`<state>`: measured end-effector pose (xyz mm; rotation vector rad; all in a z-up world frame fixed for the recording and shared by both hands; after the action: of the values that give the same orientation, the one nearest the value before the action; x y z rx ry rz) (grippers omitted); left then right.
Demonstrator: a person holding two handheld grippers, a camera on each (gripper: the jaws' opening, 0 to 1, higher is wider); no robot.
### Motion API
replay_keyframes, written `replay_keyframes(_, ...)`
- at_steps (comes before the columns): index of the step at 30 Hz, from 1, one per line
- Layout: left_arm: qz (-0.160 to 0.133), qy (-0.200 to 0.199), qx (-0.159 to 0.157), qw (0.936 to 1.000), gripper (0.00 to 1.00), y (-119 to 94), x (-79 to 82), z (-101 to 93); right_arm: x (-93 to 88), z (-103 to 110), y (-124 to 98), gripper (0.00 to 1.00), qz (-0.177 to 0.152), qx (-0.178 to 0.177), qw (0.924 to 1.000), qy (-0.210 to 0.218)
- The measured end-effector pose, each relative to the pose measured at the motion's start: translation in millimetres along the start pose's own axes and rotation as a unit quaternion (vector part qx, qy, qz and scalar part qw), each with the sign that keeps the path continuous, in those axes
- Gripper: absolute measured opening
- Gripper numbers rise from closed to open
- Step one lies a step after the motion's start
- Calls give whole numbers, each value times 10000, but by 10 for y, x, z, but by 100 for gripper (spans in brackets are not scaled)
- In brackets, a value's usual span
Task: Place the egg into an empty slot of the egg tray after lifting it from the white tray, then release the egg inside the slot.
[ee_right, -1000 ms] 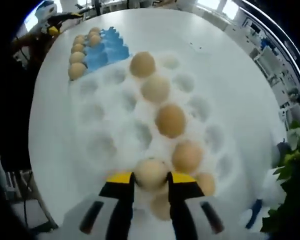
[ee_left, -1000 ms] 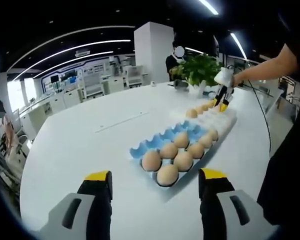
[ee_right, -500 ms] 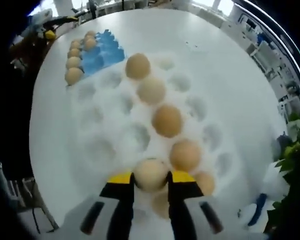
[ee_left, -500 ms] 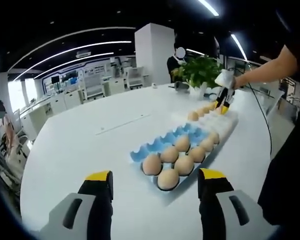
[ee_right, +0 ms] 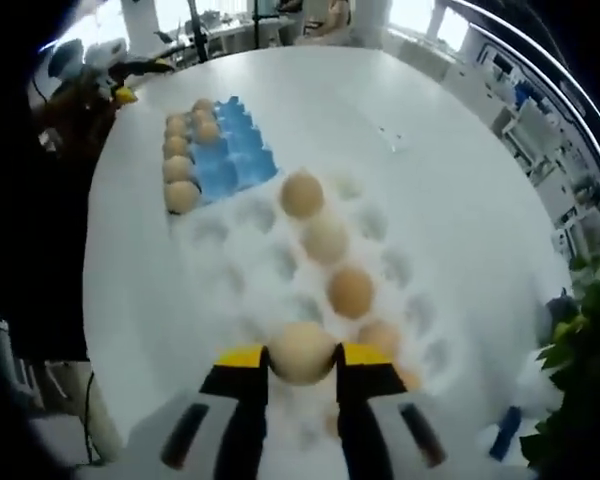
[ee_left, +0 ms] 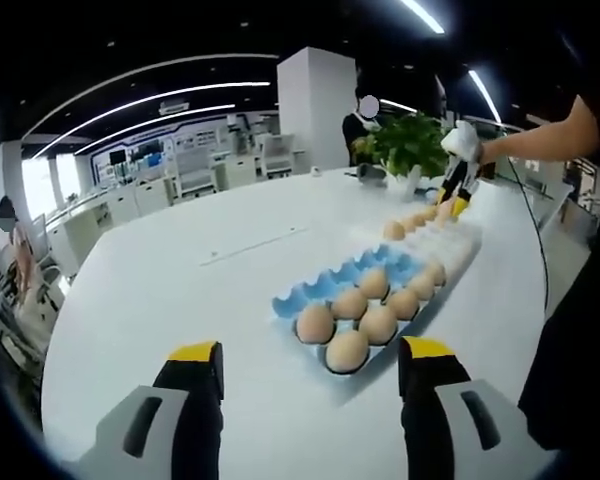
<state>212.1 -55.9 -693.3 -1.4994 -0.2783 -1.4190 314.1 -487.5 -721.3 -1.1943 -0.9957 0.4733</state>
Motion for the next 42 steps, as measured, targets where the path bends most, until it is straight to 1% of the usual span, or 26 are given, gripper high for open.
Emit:
replay_keyframes(5,54,26,-32,10000,74,-12,-48,-22,85,106,30,26,-40,77,9999,-126)
replay_keyframes(8,93,29,-56,9999,78,-6,-73,-43,155,171,36,26,-134,173,9996,-158)
replay_keyframes(11,81,24,-70,9999,78,0,-73,-53,202,220,41,26,-147,197,9995,-205)
replay_keyframes(18,52,33,-69,10000,77,13,-59,-56,309,351,65,26,-230,379,9985,-330)
replay_keyframes(23,53,39,-88,9999,76,15,-64,-62,373,438,111,26,-211,474,9977,-440)
replay_keyframes(34,39,11,-80,10000,75,-2,-76,-45,640,631,269,26,-275,709,9942,-761)
replay_keyframes(42,-2,24,33,10000,75,-32,-73,-6,803,734,361,26,-306,842,9915,-942)
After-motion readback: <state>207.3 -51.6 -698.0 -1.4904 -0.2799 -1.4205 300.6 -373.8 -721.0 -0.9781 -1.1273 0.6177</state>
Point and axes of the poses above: the point that each gripper's makers call its tool centre point, and the gripper's own axes: y roughly forward along the fingers, z roughly to its left, x roughly out of its top, the point moved 3 cm from there along -y, roughly backward along the fingers, and after that the axes turned 12 degrees about y, right-handed, at the moved point
